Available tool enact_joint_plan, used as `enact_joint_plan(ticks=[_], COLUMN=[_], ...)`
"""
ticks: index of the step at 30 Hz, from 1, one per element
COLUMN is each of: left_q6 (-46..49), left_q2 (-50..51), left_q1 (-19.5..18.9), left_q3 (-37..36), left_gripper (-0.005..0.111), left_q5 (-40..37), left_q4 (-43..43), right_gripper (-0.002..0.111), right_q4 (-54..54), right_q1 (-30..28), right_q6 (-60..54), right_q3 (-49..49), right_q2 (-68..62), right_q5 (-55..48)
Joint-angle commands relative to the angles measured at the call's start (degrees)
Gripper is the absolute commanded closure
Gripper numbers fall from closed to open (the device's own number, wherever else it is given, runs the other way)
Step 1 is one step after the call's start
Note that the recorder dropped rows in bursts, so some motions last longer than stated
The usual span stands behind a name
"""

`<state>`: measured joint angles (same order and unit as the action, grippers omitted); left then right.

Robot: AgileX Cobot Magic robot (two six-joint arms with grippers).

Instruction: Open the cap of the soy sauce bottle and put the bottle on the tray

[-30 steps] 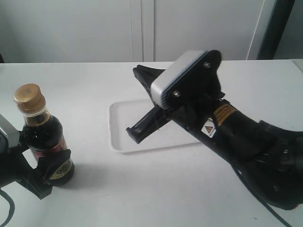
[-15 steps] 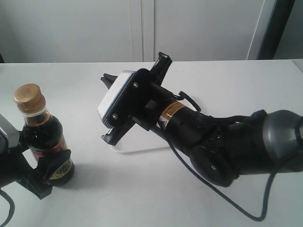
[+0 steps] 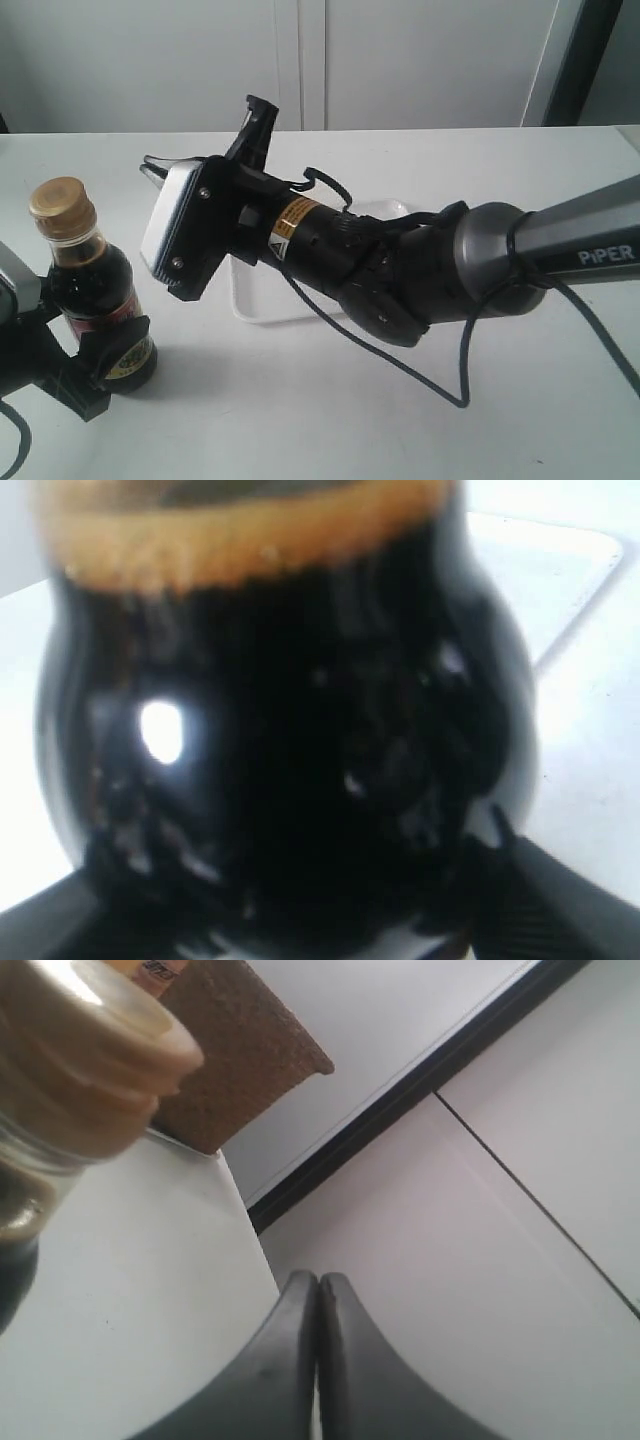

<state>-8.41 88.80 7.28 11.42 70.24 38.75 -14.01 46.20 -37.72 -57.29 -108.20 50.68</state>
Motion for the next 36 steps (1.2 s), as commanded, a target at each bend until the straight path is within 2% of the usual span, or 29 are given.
enact_joint_plan(ticks=[1, 18, 28, 36], left_q6=[0.54, 0.54, 0.54, 0.68], left_q2=[-0.34, -0.34, -0.34, -0.34], left_q1=[0.18, 0.18, 0.18, 0.18], left_q3=[-0.51, -0.51, -0.51, -0.51], left_gripper=[0.107, 0.107, 0.107, 0.107], left_q5=[-0.28, -0.28, -0.28, -0.28], left_q4=[0.67, 0.67, 0.67, 0.42], right_gripper=[0.108, 0.108, 0.108, 0.108], right_q4=[-4.71, -12.87, -13.26, -13.87], right_q1=[0.02, 0.02, 0.02, 2.26], right_q6=[-0.44, 0.96, 0.84, 0.85], right_q3=[-2.72, -7.76, -10.98, -13.63], right_q2=[-1.68, -2.81, -4.85, -6.26], right_q5=[-1.70, -4.40, -6.84, -7.03])
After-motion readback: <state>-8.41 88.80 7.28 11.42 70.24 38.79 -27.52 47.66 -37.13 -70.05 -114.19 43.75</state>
